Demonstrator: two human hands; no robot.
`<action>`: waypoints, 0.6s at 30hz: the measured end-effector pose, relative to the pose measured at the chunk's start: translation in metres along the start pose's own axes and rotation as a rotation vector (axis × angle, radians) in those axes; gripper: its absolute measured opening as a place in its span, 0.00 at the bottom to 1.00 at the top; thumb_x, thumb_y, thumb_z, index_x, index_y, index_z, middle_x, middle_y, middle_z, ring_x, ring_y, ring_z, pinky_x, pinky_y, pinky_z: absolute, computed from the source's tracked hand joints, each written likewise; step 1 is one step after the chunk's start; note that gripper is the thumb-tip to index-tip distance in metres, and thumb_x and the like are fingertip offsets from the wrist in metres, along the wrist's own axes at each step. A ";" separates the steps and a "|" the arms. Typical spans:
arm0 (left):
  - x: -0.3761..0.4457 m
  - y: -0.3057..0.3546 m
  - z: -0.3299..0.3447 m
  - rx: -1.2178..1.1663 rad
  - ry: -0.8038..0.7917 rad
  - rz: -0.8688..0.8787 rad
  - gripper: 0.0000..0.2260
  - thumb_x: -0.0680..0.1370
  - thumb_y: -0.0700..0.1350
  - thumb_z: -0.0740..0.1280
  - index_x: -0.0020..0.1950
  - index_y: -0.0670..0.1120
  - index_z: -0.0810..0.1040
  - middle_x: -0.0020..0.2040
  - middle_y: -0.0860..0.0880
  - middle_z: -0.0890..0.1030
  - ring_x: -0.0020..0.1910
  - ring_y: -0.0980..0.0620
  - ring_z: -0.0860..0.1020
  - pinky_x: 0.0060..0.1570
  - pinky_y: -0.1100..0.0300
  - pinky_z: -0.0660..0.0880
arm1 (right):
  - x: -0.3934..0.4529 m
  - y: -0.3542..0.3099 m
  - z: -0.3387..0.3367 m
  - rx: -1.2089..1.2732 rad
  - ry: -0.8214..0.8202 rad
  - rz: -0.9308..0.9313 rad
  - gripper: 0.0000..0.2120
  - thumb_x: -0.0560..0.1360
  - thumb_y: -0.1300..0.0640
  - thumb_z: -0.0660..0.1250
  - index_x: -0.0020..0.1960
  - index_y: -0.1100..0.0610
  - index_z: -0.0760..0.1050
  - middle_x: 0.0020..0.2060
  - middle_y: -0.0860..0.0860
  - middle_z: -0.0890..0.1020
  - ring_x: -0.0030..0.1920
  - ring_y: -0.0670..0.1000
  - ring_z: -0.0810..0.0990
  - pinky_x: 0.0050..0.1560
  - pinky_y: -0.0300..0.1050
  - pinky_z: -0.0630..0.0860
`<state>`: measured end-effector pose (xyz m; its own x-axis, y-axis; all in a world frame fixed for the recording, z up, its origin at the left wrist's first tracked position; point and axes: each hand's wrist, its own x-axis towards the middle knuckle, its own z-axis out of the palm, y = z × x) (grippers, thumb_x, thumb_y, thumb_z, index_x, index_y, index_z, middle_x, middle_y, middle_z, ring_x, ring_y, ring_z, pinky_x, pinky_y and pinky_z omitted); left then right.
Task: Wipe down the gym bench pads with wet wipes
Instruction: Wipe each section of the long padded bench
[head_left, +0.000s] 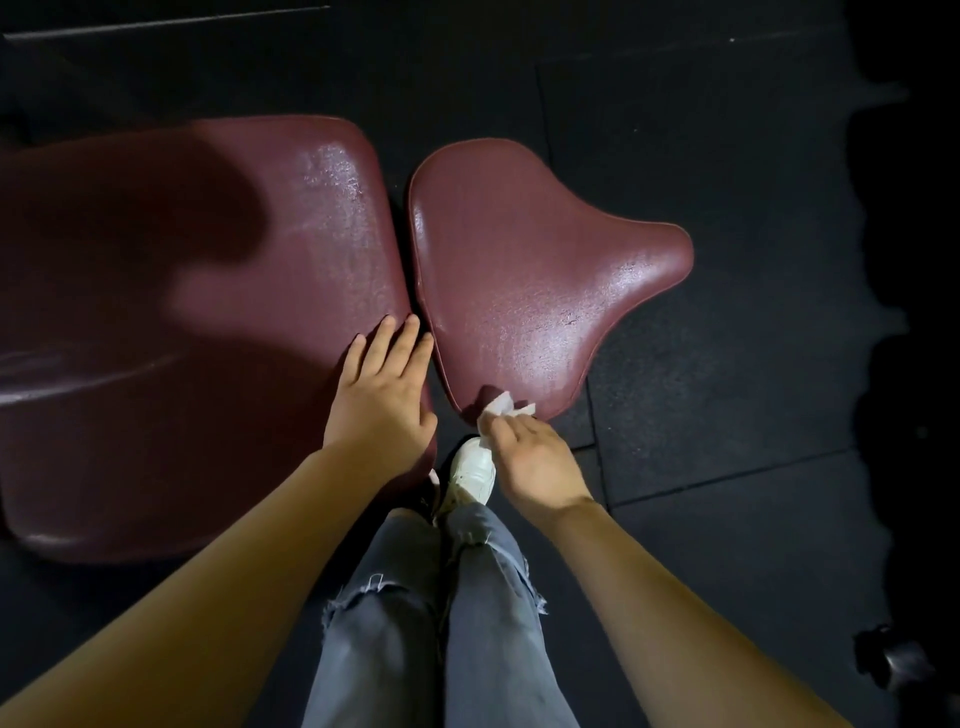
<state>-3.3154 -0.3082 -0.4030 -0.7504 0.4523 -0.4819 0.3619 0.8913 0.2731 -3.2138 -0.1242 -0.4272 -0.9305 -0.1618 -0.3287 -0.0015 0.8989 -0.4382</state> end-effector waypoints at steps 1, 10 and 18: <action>0.000 0.000 -0.001 -0.007 -0.006 0.002 0.34 0.75 0.51 0.61 0.80 0.45 0.58 0.81 0.46 0.55 0.80 0.46 0.50 0.78 0.46 0.46 | -0.003 0.005 -0.001 -0.027 -0.026 -0.074 0.22 0.65 0.68 0.72 0.55 0.57 0.71 0.39 0.52 0.79 0.39 0.56 0.78 0.41 0.46 0.75; 0.000 -0.005 -0.005 -0.074 -0.003 0.030 0.34 0.72 0.52 0.55 0.78 0.45 0.63 0.80 0.46 0.58 0.80 0.46 0.52 0.77 0.48 0.47 | -0.016 0.050 -0.036 0.085 0.271 0.481 0.06 0.76 0.67 0.62 0.51 0.62 0.74 0.40 0.59 0.81 0.40 0.62 0.79 0.39 0.48 0.72; 0.000 -0.007 -0.019 -0.220 0.046 -0.057 0.32 0.75 0.46 0.59 0.79 0.43 0.59 0.81 0.45 0.55 0.80 0.49 0.50 0.77 0.54 0.43 | 0.021 -0.014 -0.012 -0.060 -0.007 -0.248 0.17 0.68 0.68 0.62 0.56 0.60 0.73 0.44 0.56 0.83 0.44 0.58 0.81 0.46 0.49 0.76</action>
<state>-3.3282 -0.3156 -0.3891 -0.7924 0.3950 -0.4649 0.1923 0.8850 0.4241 -3.2373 -0.1349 -0.4183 -0.8966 -0.3825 -0.2230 -0.2509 0.8539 -0.4559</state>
